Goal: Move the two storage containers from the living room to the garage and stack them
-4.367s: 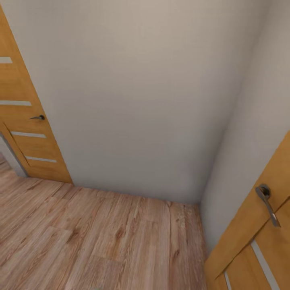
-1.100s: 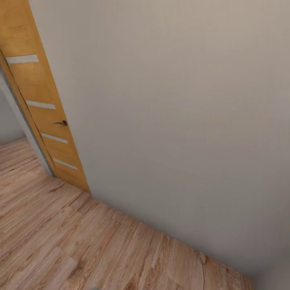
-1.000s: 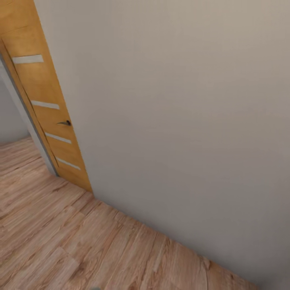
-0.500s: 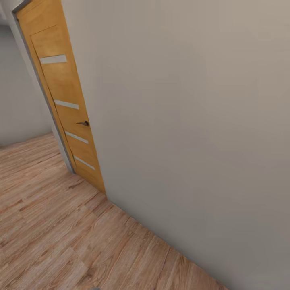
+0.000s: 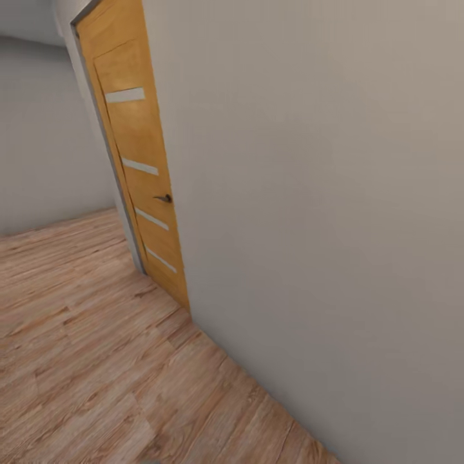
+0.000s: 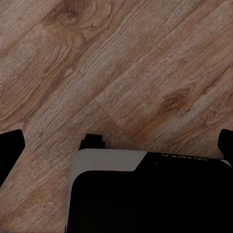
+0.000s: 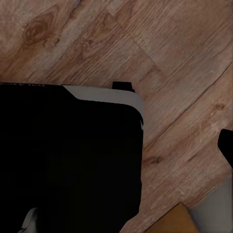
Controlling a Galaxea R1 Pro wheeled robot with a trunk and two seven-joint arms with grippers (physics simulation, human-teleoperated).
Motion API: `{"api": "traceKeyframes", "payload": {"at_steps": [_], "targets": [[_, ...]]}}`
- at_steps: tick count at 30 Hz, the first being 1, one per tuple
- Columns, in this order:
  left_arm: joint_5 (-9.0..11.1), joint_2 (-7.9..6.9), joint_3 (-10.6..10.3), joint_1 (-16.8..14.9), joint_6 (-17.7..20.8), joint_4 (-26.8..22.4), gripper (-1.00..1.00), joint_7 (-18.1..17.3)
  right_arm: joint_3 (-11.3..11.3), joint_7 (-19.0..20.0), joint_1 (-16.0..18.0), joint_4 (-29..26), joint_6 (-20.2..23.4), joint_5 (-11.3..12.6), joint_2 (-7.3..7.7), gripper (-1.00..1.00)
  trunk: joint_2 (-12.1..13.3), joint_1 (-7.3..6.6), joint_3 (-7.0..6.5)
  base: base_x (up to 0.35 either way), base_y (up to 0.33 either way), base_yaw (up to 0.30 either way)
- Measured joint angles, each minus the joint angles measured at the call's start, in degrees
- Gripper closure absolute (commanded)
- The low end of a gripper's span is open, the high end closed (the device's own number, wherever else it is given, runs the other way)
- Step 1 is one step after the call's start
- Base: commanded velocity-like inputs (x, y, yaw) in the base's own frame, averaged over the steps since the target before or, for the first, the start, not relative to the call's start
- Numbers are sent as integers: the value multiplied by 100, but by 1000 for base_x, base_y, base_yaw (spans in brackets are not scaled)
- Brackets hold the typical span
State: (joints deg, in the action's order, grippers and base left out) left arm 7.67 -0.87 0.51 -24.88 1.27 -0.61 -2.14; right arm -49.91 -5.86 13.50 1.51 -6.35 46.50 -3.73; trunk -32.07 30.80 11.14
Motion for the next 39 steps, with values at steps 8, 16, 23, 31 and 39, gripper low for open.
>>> {"api": "traceKeyframes", "payload": {"at_steps": [8, 16, 23, 31, 39], "targets": [[-14, 18, 0, 2, 8, 24, -100, 0, 0, 0, 0, 0, -7, 0, -5, -100, 0, 0, 0, 193, 0, 270], [36, 11, -1, 4, 14, 35, -100, -1, 0, -1, -1, 0, -8, -7, -8, -100, 0, 2, 0, 67, 0, 270], [40, 2, -1, 3, 16, 35, -100, -1, 0, 0, -1, 0, -8, -8, -8, -100, 0, 2, 0, 2, 0, 270], [40, 1, 0, 3, 8, 35, -100, 0, 0, 0, -1, 0, -8, -8, -8, -100, 1, 2, 0, 0, 0, 270], [40, 0, -1, 2, 8, 35, -100, 0, 0, -1, -1, 0, -8, -8, -8, -100, 0, 2, 0, 0, 0, 270]]}}
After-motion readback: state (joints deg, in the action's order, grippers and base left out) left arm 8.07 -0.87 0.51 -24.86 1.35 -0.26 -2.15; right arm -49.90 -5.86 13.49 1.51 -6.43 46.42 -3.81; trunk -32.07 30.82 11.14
